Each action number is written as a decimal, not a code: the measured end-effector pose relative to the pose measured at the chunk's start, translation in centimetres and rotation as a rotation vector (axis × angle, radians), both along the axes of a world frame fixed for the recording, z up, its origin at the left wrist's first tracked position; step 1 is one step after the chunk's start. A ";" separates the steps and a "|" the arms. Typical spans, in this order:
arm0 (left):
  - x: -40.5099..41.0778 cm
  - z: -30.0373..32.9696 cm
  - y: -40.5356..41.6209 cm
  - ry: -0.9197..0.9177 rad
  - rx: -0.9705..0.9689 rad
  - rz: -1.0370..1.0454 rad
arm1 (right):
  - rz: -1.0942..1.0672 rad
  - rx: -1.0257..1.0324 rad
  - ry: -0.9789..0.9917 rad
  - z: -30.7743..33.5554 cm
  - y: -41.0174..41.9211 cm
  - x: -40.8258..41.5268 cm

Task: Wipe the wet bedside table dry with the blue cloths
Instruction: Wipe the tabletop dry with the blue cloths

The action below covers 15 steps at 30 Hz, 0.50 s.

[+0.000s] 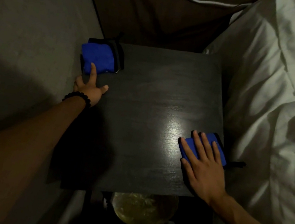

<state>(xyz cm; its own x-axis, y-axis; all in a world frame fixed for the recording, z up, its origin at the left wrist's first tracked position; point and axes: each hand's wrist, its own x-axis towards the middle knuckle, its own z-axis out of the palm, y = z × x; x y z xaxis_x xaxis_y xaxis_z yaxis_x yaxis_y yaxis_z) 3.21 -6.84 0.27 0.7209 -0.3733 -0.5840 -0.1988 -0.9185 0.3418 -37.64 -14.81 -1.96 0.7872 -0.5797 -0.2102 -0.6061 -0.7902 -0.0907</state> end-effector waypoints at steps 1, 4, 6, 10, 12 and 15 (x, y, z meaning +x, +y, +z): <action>0.0 0.0 -0.1 0.000 0.000 0.002 | -0.007 -0.002 -0.002 -0.1 0.2 -0.3; -0.1 0.2 -0.1 -0.005 0.007 0.010 | -0.009 -0.002 0.001 -0.1 0.6 -0.8; -0.1 0.2 -0.1 -0.004 0.003 0.012 | -0.018 -0.005 0.006 0.0 1.1 -0.9; -0.2 0.4 -0.1 -0.007 -0.001 0.016 | 0.001 0.011 0.027 0.2 2.4 -1.3; -0.3 0.5 -0.2 -0.007 0.004 0.019 | 0.040 0.023 0.036 0.2 3.0 -1.6; -0.4 0.6 -0.2 -0.001 -0.004 0.030 | 0.075 0.024 0.043 0.3 3.4 -1.7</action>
